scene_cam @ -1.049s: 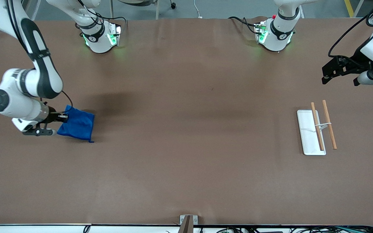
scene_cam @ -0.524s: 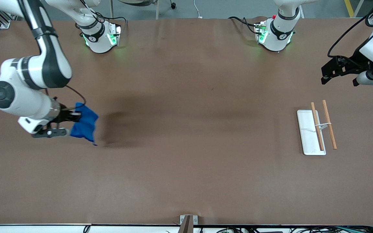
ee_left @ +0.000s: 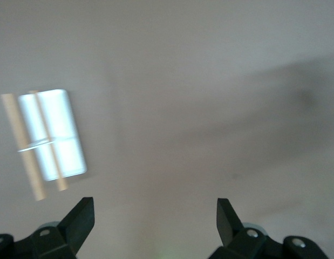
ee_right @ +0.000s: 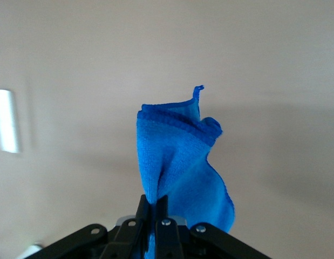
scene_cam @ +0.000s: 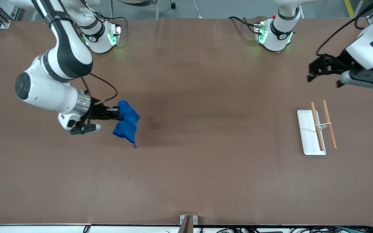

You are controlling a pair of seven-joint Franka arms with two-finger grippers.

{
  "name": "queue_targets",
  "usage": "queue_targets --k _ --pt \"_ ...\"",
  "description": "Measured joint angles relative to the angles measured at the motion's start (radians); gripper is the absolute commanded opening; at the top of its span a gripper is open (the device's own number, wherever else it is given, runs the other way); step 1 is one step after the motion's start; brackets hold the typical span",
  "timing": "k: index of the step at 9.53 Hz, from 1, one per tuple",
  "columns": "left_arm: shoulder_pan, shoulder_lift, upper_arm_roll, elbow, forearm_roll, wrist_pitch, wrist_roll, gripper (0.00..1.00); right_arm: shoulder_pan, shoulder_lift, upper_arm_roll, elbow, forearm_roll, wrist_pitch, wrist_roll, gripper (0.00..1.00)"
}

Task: Right arm passes towel to left arm to hang
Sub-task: 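Lift the towel with the right gripper while the left gripper approaches, then grasp the towel's hanging corner with the left gripper beside the right gripper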

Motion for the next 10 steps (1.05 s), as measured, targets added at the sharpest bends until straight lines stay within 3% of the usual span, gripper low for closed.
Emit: queue_targets --k 2,6,8,10 --pt "0.033 0.101 0.001 -0.033 -0.178 0.041 0.137 1.00 0.005 0.001 0.081 0.001 0.217 0.061 0.002 0.00" --pt "0.079 0.311 -0.003 -0.102 -0.667 0.051 0.314 1.00 0.039 0.004 0.228 0.005 0.613 0.267 0.000 0.00" --pt "0.035 0.367 -0.007 -0.132 -0.820 0.059 0.324 0.96 0.068 0.006 0.258 0.026 0.807 0.291 0.000 0.00" --pt "-0.023 0.426 -0.009 -0.166 -0.926 0.079 0.332 0.91 0.081 0.009 0.261 0.036 0.908 0.292 -0.001 0.00"
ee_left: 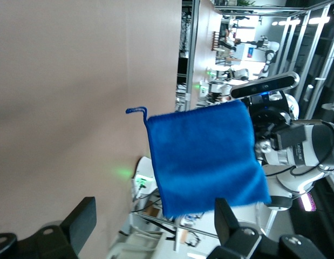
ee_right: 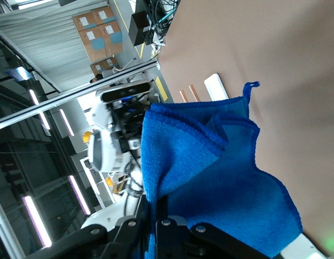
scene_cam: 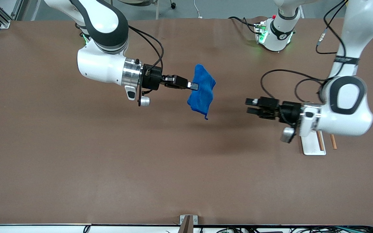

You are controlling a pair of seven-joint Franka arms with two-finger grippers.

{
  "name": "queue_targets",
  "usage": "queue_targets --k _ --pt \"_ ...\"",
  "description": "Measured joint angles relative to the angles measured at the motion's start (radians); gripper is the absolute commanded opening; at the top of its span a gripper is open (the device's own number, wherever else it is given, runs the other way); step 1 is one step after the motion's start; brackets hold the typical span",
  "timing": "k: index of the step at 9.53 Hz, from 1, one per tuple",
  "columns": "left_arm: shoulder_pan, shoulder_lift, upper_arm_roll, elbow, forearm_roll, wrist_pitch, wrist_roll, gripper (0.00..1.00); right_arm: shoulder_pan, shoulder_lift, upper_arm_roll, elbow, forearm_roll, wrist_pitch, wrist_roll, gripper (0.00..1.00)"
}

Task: Right arm passes towel to left arm to hang
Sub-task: 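Grasp the towel's hanging corner with the left gripper beside the right gripper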

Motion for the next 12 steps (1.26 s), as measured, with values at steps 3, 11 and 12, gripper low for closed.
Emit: queue_targets --k 3,11,12 --pt "-0.039 0.088 -0.028 -0.042 -0.172 0.001 0.036 0.83 0.003 0.005 0.000 0.003 0.010 0.005 0.000 0.00" --pt "-0.039 0.222 -0.091 -0.100 -0.304 -0.104 0.202 0.62 0.004 0.005 0.001 0.010 0.016 0.008 0.000 0.00" --pt "-0.039 0.222 -0.095 -0.100 -0.320 -0.108 0.202 0.62 0.004 0.005 0.001 0.010 0.016 0.008 0.000 0.00"
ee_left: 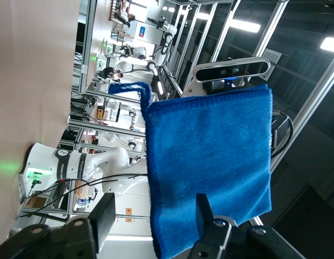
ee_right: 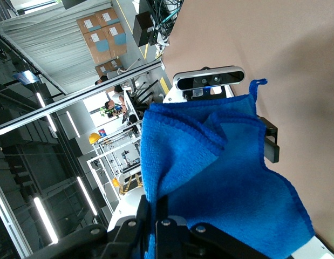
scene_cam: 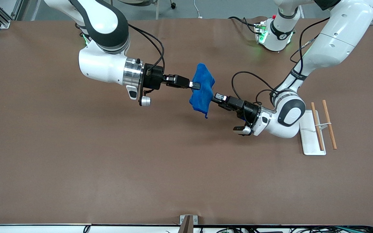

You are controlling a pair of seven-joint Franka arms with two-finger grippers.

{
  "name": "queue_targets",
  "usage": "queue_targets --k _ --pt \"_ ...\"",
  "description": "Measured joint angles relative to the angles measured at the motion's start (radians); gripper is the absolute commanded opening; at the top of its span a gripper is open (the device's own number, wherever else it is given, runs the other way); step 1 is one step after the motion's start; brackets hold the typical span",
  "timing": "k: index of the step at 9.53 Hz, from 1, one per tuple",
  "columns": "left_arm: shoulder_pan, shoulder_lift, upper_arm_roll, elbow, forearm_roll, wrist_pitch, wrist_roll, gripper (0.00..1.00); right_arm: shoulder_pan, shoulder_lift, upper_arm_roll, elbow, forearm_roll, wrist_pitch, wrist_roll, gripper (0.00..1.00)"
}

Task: Right arm passes towel to left arm to hang
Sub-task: 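Grasp the towel's hanging corner with the left gripper beside the right gripper, then open the right gripper and pull back while the left gripper carries towel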

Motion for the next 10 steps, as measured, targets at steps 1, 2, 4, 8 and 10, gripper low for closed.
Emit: queue_targets --k 1,2,4,8,10 --pt "-0.004 0.000 -0.005 0.000 -0.031 -0.003 0.000 0.62 0.000 0.000 0.000 0.000 0.000 0.000 0.000 0.00" --pt "-0.018 0.000 -0.007 0.001 -0.064 -0.004 0.009 0.61 0.000 0.000 0.000 0.000 0.000 0.000 0.000 0.00" --pt "-0.035 0.003 -0.007 0.001 -0.083 -0.003 0.027 0.56 0.000 0.000 0.000 0.000 0.000 0.001 0.000 0.00" --pt "-0.026 0.007 -0.005 0.001 -0.083 -0.003 0.031 0.34 0.001 0.000 0.000 0.000 0.001 0.001 0.000 0.00" --pt "-0.022 0.007 -0.005 0.002 -0.083 -0.003 0.031 0.15 0.001 0.000 0.000 0.000 0.001 0.001 0.000 0.00"
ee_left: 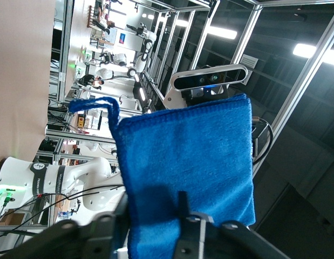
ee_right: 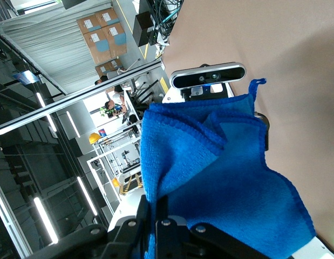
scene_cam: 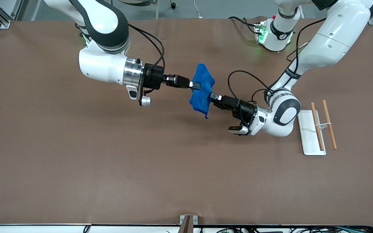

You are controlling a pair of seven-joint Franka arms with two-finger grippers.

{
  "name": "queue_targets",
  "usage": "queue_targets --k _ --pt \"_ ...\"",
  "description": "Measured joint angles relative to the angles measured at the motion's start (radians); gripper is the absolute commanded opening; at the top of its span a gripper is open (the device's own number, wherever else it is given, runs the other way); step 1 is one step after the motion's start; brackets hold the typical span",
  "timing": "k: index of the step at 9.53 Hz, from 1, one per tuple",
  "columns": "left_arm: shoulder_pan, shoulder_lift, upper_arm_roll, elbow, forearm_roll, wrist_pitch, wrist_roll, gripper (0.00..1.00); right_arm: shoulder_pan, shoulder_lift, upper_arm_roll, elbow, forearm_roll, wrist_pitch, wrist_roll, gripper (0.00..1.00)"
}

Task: Right arm passes towel to left arm to hang
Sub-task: 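Open the right gripper and pull back while the left gripper carries towel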

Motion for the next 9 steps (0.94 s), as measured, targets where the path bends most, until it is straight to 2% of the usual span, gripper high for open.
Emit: queue_targets --k 2,4,5,6,7,9 --pt "0.001 0.000 0.000 0.002 0.000 0.000 0.000 0.02 0.000 0.000 0.000 0.000 0.000 0.000 0.000 0.00" --pt "0.007 0.000 0.000 0.011 -0.004 0.000 0.001 0.00 0.000 0.000 0.000 0.000 0.000 0.001 0.000 0.00" --pt "0.016 0.000 0.000 0.020 -0.005 0.000 0.001 0.00 0.000 0.000 0.000 0.000 0.000 0.001 0.001 0.05" --pt "0.028 -0.001 0.000 0.032 -0.005 0.000 0.000 0.00 0.000 0.000 0.000 0.000 0.000 0.002 0.001 0.73" --pt "0.043 -0.006 0.000 0.043 -0.005 0.001 -0.018 0.00 0.000 0.000 -0.002 0.000 0.000 0.004 0.001 1.00" --pt "0.098 -0.056 0.002 0.059 0.024 0.003 -0.094 0.00 -0.018 0.001 -0.007 -0.012 -0.022 0.010 0.000 1.00"
